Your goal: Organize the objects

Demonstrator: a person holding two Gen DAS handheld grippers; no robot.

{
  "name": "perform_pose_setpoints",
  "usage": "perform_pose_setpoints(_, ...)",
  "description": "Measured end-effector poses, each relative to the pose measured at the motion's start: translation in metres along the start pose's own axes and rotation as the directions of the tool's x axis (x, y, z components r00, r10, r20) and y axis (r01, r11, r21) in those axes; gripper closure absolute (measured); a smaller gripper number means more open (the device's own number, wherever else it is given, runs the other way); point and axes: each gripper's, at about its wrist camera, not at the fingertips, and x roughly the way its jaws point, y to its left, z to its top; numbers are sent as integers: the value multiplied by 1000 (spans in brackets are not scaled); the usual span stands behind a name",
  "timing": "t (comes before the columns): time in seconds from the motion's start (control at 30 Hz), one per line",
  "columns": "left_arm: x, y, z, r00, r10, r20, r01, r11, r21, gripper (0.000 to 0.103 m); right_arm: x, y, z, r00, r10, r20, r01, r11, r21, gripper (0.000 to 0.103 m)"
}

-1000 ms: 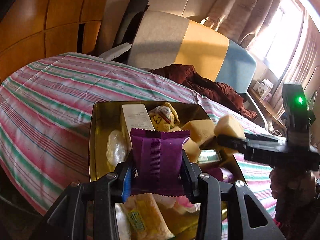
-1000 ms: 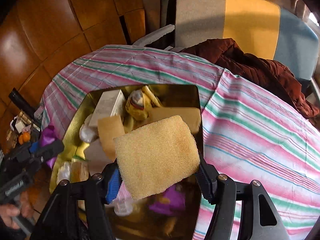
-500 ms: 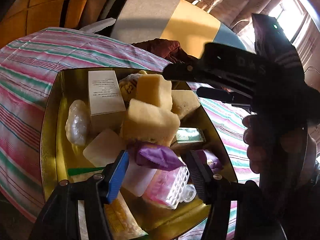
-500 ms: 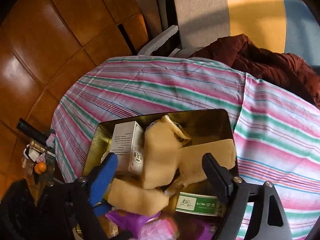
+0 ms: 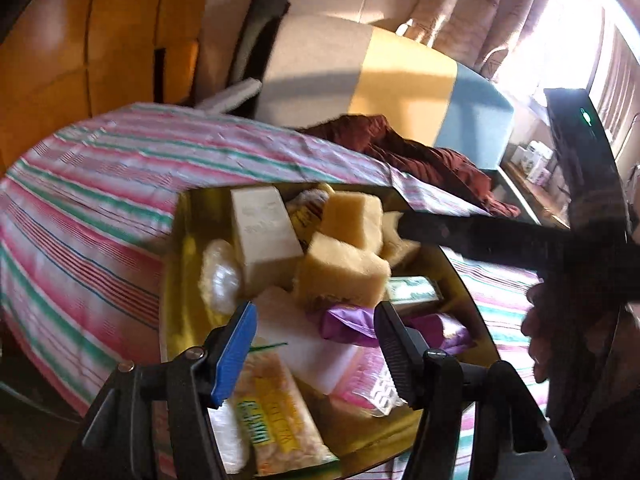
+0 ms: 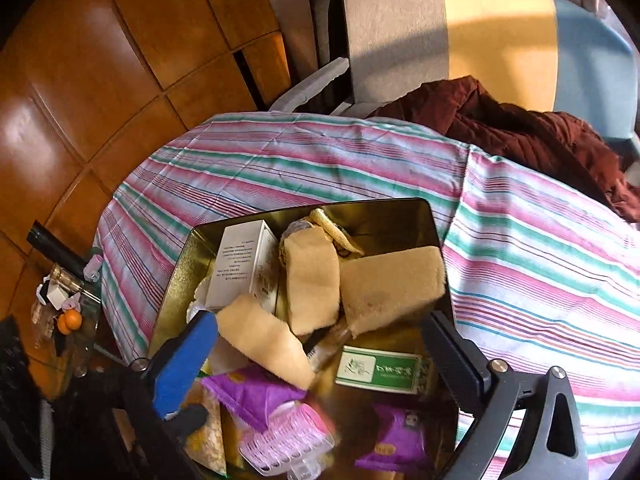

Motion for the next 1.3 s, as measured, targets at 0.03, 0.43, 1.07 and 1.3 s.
perform_pose_setpoints(0.03,-4,0,1,1000,16,13,-16,1000,1,41,-2,0,-2,1000,-13,7,13,1000,-5,0)
perform_pose_setpoints(0.43,-36,-8,-4,967,227,112,-230,973,14,36,-38,2,-47,985,-153,86,155,988,-21,0)
perform_pose_setpoints(1.07,-57,-33,-23,944,297,144,-303,953,21,36,-69,7,-100,971,-204,123,206,979,-3,0)
perform_pose_setpoints(1.3,-64,-35,-23,934,303,191,-312,950,20,39,-72,5,-101,967,-218,129,219,976,7,0)
